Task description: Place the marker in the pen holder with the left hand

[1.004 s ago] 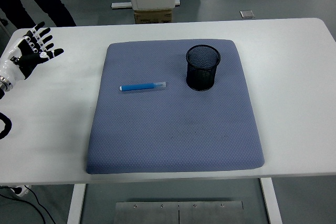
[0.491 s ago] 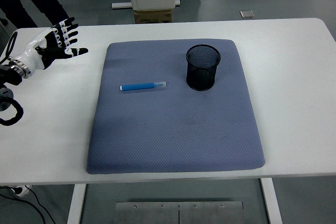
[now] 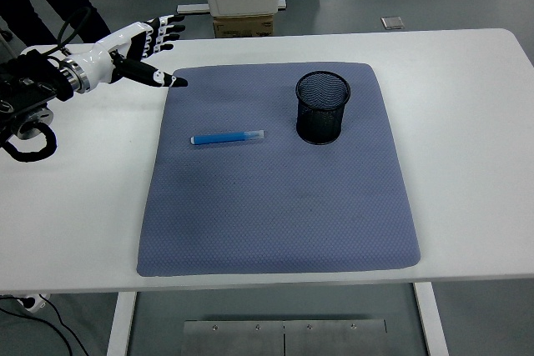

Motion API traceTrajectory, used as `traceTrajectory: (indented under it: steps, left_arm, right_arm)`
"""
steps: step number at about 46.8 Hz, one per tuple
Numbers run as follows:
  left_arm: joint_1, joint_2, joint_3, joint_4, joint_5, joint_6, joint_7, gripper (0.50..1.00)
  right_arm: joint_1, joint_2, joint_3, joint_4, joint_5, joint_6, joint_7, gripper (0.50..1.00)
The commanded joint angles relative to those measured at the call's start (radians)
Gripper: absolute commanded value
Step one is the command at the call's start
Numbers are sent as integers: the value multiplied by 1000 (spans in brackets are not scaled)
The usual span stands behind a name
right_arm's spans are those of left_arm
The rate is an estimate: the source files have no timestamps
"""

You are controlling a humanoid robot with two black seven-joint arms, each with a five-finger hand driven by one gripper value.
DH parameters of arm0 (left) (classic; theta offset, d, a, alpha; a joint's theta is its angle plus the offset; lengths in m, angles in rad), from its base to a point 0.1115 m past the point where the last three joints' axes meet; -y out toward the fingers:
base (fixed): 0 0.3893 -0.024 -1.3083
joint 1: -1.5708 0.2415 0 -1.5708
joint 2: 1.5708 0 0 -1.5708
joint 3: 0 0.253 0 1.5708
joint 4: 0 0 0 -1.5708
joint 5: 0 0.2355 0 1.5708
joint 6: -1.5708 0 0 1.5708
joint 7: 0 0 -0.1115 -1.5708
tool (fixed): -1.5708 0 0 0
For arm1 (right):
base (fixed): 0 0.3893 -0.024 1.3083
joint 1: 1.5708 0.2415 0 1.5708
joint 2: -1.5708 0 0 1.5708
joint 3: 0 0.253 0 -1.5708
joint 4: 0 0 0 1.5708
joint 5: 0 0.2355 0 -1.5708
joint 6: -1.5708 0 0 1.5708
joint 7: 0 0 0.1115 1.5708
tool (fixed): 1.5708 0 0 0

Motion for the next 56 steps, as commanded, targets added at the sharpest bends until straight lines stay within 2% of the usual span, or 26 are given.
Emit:
traceTrajectory:
  steps: [1,13,27,35,46,51,56]
  left_arm:
    - [-34,-24,69,-14,0,4,0,1000]
    - [-144,-94,268,-64,26,1,8,1000]
    - [-190,-133,288,-84,221,-2,14,1000]
    - [-193,-142,288,-83,299,-4,54,1000]
    - [-193,-169,287,-80,305,-6,164,1000]
    - [-195,-182,287,-80,305,-10,174,1000]
    - [-195,-192,282,-78,305,-51,175,1000]
  right_arm:
    - [2,0,-1,0,0,0,1,1000]
    - [2,0,-1,0,0,0,-1,1000]
    - [0,0,1,0,0,0,1,1000]
    - [0,0,1,1,0,0,1,1000]
    - [2,0,-1,0,0,0,-1,1000]
    - [0,0,1,0,0,0,1,1000]
    - [0,0,1,0,0,0,-1,1000]
